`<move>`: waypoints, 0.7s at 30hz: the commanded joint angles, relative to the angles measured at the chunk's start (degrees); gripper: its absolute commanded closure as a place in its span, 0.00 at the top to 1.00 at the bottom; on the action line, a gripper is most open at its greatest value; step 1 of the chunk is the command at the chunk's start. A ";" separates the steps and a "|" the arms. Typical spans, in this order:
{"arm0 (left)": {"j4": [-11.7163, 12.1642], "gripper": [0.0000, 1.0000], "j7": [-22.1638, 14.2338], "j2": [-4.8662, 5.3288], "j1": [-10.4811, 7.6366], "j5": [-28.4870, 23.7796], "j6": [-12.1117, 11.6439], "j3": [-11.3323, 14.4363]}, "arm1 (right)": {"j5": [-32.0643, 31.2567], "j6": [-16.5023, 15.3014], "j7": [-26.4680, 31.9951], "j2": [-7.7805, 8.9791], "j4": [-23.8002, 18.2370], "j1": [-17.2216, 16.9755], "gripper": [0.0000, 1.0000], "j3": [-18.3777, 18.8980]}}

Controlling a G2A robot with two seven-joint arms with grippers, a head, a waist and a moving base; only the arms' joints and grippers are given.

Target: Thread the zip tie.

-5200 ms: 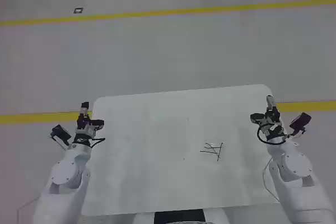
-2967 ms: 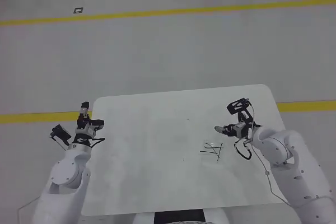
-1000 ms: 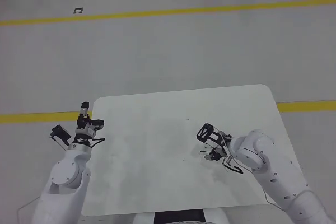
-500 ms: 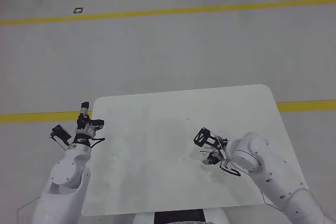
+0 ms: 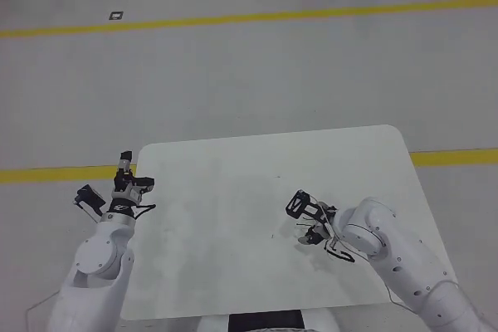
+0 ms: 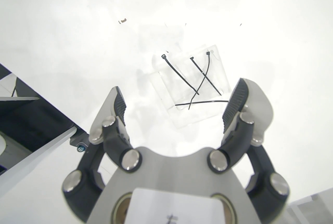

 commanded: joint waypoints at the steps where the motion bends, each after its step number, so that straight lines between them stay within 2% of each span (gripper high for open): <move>1: 0.00 1.00 0.00 0.00 0.00 0.00 0.00 0.00 | -0.49 0.22 -0.80 0.05 0.10 -0.24 1.00 0.00; 7: 0.00 1.00 0.00 0.00 0.00 0.00 0.00 0.00 | -1.08 0.28 -0.78 0.24 -0.36 -0.38 1.00 0.23; 8: 0.00 1.00 0.00 0.00 0.00 0.00 0.00 0.00 | -1.01 0.23 -0.77 0.27 -0.45 -0.43 0.80 0.34; 9: 0.00 1.00 0.00 0.00 0.00 0.00 0.00 0.00 | -0.93 0.19 -0.80 0.31 -0.57 -0.47 0.47 0.48; 11: 0.00 1.00 0.00 0.00 0.00 0.00 0.00 0.00 | -0.83 0.09 -0.77 0.42 -0.83 -0.64 0.34 0.82; 13: 0.00 1.00 0.00 0.00 0.00 0.00 0.00 0.00 | -0.75 0.00 -0.76 0.51 -1.01 -0.80 0.26 1.05; 16: 0.00 1.00 0.00 0.00 0.00 0.00 0.00 0.00 | -0.76 -0.04 -0.61 0.61 -1.08 -0.94 0.20 1.22; 21: 0.00 1.00 0.00 0.00 0.00 0.00 0.00 0.00 | -0.42 -0.16 -0.90 0.64 -0.22 -0.63 0.18 1.03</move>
